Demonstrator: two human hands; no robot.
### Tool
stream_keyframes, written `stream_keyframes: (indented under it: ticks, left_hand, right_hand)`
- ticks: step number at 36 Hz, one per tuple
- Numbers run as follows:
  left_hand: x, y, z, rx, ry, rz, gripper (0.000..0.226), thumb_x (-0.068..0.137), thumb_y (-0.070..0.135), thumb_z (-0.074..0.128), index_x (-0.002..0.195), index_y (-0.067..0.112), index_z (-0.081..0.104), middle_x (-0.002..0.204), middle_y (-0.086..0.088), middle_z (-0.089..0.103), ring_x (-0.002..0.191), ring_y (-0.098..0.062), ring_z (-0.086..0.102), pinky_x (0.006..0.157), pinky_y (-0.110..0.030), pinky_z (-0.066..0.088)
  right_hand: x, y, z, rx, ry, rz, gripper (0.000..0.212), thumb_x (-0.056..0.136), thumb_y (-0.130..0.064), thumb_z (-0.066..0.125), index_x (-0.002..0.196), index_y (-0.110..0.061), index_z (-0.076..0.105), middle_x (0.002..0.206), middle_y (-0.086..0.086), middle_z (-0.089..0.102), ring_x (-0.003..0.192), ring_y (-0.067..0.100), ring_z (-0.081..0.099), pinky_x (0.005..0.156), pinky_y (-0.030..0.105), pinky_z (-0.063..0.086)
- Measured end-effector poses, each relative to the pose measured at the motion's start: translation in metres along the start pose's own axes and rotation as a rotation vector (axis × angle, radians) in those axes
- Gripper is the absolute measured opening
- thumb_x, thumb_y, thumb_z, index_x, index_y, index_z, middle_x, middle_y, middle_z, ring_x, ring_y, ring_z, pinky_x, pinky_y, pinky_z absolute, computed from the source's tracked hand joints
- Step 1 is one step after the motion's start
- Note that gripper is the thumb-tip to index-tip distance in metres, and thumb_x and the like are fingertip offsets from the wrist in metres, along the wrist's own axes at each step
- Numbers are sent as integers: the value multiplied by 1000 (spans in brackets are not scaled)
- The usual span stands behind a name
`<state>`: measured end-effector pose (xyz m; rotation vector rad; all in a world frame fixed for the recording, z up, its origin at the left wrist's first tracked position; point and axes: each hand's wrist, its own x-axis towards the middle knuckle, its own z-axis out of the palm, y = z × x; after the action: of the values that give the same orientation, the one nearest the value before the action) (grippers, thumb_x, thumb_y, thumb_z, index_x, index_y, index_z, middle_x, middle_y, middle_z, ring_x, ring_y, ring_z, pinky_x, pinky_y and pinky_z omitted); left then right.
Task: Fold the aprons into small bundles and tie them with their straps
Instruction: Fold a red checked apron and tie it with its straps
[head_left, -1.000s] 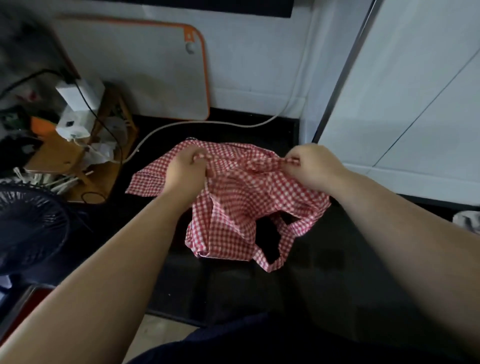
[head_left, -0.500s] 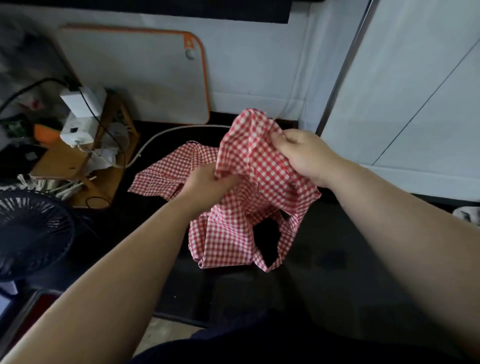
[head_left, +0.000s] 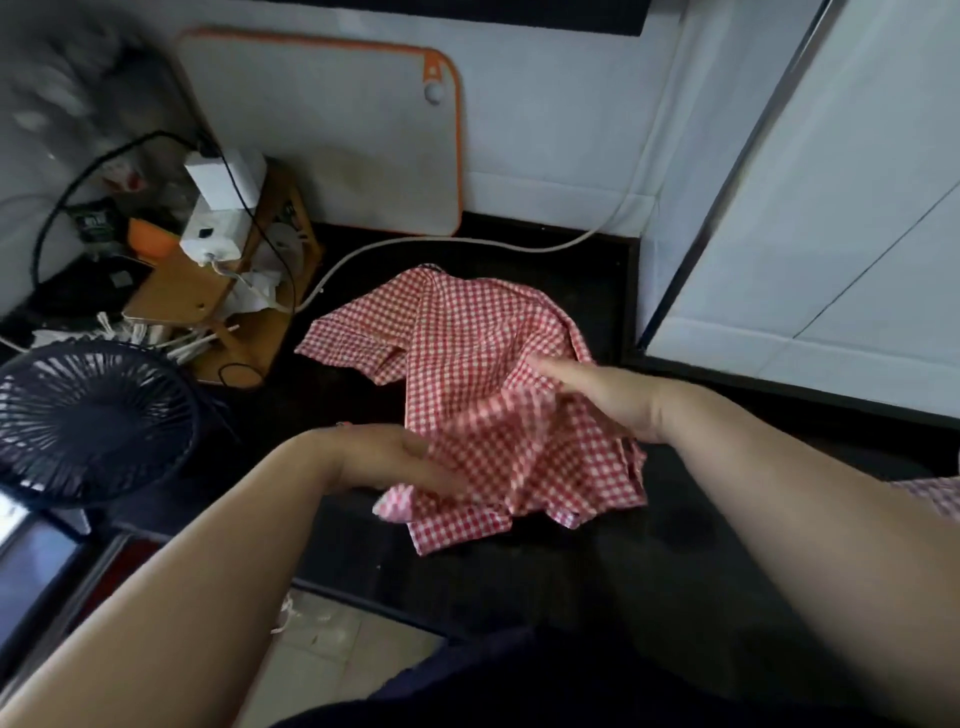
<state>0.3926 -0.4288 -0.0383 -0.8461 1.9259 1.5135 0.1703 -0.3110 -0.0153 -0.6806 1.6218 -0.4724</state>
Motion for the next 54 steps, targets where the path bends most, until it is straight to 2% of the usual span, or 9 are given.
stream_keyframes:
  ticks: [4, 10, 14, 18, 26, 31, 35, 41, 54]
  left_hand:
    - [6, -21, 19, -31, -91, -43, 84, 60, 97, 28, 93, 38, 77, 124, 22, 61, 135, -7, 37, 120, -44, 8]
    - [33, -40, 32, 35, 757, -82, 37, 81, 52, 67, 108, 27, 65, 129, -6, 54, 103, -23, 59, 85, -34, 52]
    - [42, -40, 41, -15, 611, -140, 82, 79, 46, 72, 147, 25, 31, 149, -10, 29, 127, -31, 44, 93, -36, 43]
    - [52, -41, 57, 80, 553, -117, 73, 82, 40, 70, 145, 23, 36, 143, -7, 43, 123, -26, 49, 86, -28, 41]
    - [59, -34, 49, -139, 804, -287, 64, 94, 60, 38, 143, 18, 39, 145, -17, 31, 123, -38, 44, 101, -48, 42]
    - [62, -29, 52, -268, 747, -324, 53, 93, 33, 56, 133, 3, 38, 118, -12, 57, 97, -29, 58, 72, -37, 50]
    - [64, -28, 62, -537, 812, -200, 20, 88, 31, 64, 97, 15, 69, 95, -6, 71, 84, -23, 66, 76, -35, 56]
    - [37, -45, 20, -379, 1331, -417, 37, 99, 23, 41, 127, 2, 51, 128, -25, 54, 119, -43, 50, 97, -43, 40]
    - [40, -65, 34, -246, 946, -419, 76, 81, 37, 70, 142, 12, 33, 150, -19, 23, 119, -41, 48, 86, -41, 45]
  right_hand:
    - [20, 16, 16, -126, 270, 64, 90, 78, -85, 15, 99, -20, 74, 147, 6, 42, 134, 28, 38, 116, 45, 21]
    - [34, 50, 15, -419, 782, -50, 74, 88, -43, 61, 148, -19, 24, 149, 13, 29, 134, 34, 34, 109, 49, 33]
    - [45, 73, 11, -158, 606, 67, 74, 89, -41, 59, 148, -21, 21, 143, 12, 38, 123, 33, 47, 99, 45, 43]
    - [44, 86, 15, -176, 543, -19, 27, 98, -26, 41, 78, -15, 57, 87, 7, 61, 84, 26, 59, 63, 31, 40]
    - [27, 72, 9, -115, 491, -110, 22, 96, -19, 42, 101, -14, 64, 105, 2, 63, 95, 17, 60, 88, 37, 49]
    - [23, 63, 13, -30, 436, -193, 30, 98, -22, 44, 124, -17, 57, 115, -7, 52, 109, 15, 52, 99, 33, 41]
    - [24, 62, 13, -310, 519, -219, 25, 101, -23, 37, 117, -15, 54, 109, 0, 56, 96, 17, 54, 80, 30, 42]
    - [11, 81, -28, -701, 826, 126, 21, 98, -20, 34, 109, -8, 48, 97, 11, 56, 77, 26, 49, 61, 33, 37]
    - [28, 64, 33, -704, 521, -257, 68, 88, -56, 53, 144, -24, 32, 150, 4, 29, 138, 25, 28, 113, 47, 28]
